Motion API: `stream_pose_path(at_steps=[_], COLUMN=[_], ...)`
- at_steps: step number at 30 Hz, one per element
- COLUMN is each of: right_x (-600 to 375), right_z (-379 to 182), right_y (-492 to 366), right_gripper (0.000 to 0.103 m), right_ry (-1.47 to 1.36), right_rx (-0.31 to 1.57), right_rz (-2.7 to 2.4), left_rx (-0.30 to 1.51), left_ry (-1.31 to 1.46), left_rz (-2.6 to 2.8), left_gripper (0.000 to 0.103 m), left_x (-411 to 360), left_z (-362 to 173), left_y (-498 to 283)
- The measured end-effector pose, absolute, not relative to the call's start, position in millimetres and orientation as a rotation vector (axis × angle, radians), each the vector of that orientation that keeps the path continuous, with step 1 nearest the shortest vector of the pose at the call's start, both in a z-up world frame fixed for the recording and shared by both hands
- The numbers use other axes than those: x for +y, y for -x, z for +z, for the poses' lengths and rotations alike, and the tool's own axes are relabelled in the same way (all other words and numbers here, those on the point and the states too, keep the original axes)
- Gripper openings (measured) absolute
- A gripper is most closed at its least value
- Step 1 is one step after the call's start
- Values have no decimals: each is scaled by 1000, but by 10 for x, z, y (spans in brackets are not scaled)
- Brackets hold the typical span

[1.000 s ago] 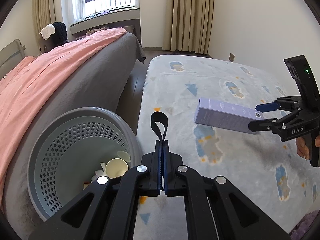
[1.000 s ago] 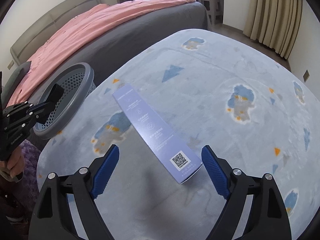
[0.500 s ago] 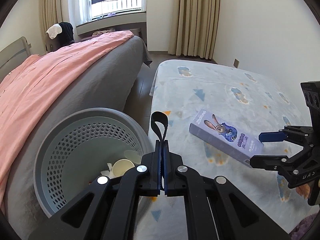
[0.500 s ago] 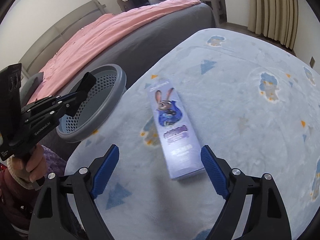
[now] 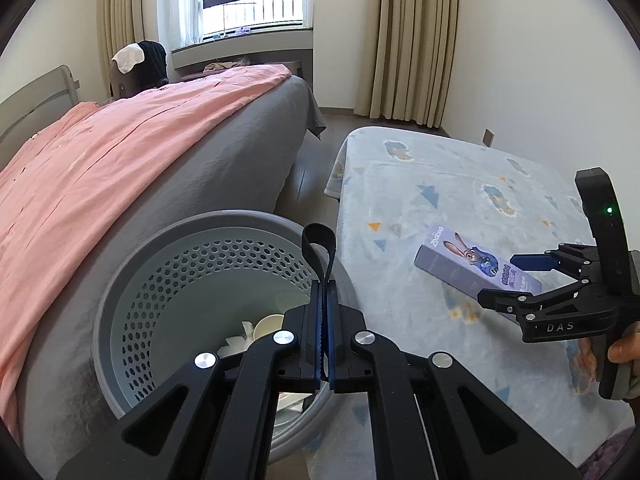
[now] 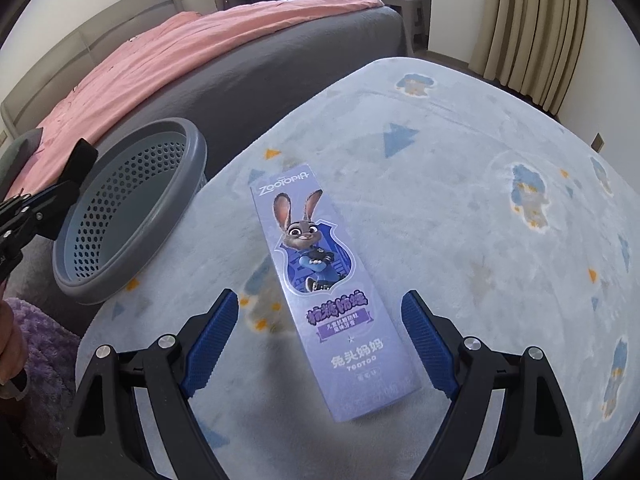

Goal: Collect trash
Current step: 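Grasp the purple toothpaste box with the right gripper while the left gripper holds the band, then carry band and box over the wastebasket and open both grippers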

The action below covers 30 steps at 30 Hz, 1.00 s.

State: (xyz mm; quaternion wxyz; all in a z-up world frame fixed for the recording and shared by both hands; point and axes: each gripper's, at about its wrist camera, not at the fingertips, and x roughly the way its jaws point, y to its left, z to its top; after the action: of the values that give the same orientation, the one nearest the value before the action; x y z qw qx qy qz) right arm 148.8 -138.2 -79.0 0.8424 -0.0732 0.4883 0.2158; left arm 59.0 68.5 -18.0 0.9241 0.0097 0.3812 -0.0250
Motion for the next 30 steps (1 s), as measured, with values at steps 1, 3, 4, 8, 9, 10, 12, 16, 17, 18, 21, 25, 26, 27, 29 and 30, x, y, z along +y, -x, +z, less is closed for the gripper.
stream_pose_path(at_steps=[1,3,4,8,9,10,12,16,17,18,21,25,26,27,29,30], right_x=[-1359,-1319,-1300,-1225,-1211,-1193,-1149,-1023,-986,-946,-819,-598,-529,-462,-301,-229], right_z=[-821,-873,-893,-934,-925,-911,-864,-712,-670,-627,-484,-300,-267,-238,-191,-172], right_y=[-1500,-1511,-1508,-1477,-1465,-1447,-1400,-1288,-1257,-1232,-1155,-1077,-1064,-1043,-1027,-1020], right_gripper=[74,70,67,48,46,44,43,43,43,43,43,43,43,43,43,43], right_ry=[167,186,190,214,213,207,205,182,179,174,140,79,72,69,60,55], right_rx=[1034,1042,1043,1050,1049,1048,1034,1001,991,981,948,917,909,903,893,892], right_rz=[445,427,421,380,369,359,340,322,319,320,325,360,371,379,402,416], left_rx=[788,794,796,796,794,793,789,780,777,774,766,765,767,768,773,776], left_ry=[-17,-13,-12,-5,-5,-3,-2,3,3,4,4,12,12,13,15,18], left_rz=[-46,-32,-27,-15,-14,-14,-10,4,11,21,51,101,115,130,153,165], left_gripper=[2,2,2,2,2,2,2,2,2,2,2,2,2,2,2,2], left_x=[708,758,773,841,851,866,892,971,1000,1037,1147,1354,1411,1470,1580,1638], left_z=[-192,-211,-215,-217,-219,-217,-207,-188,-184,-179,-169,-168,-173,-185,-215,-229], left_y=[-601,-614,-618,-609,-599,-592,-587,-548,-536,-520,-484,-438,-430,-420,-402,-397])
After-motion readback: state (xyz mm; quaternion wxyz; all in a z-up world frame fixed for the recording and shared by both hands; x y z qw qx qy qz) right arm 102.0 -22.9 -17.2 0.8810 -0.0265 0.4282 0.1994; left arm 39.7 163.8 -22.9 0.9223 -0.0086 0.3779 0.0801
